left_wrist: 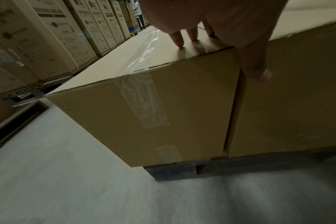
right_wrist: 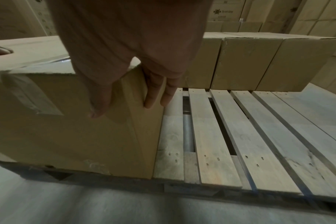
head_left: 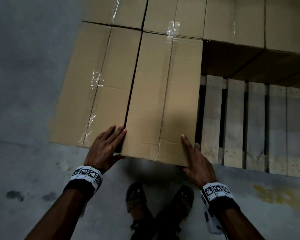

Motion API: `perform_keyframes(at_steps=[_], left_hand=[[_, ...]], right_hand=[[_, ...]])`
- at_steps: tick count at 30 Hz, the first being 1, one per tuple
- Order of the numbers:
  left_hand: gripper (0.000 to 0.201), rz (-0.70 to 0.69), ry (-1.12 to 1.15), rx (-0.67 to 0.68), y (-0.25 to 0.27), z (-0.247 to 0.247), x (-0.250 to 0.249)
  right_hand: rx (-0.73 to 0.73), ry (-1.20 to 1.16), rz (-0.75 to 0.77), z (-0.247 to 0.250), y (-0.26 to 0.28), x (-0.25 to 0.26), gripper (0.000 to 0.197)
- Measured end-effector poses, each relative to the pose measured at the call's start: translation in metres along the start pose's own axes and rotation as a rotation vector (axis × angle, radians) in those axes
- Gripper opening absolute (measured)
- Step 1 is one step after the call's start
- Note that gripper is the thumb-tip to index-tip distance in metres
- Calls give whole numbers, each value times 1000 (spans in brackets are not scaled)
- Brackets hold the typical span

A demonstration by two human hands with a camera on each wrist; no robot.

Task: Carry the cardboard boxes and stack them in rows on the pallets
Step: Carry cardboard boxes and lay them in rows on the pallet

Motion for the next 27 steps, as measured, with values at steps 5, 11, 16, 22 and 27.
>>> perform_keyframes(at_steps=[5,11,16,22,27], left_hand=[[113,-28,22,21,-1,-3,9],[111,-56,30,19,-3,3,13],[111,-45,51,16,-3,6,9],[111,-35,61,35,-5,11,6],[117,-5,141,26,-3,13,5]], right_hand=[[-3,9,8,0,0,0,126],[3,-15,11,0,0,-1,126],[-3,-29,8,-2,-1,-1,126],[11,-35,-20,0,0,1,124],[-3,-47,-42,0,1,3,125]])
Point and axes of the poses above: each hand's wrist, its own y-axis away from the middle knuckle, its own z-axis out of the back of the hand, x = y × z, the point moved 1 cm from there along -y, towards the middle knuckle, and after that the axes turned 13 degrees about -z, right-handed, at the moved point
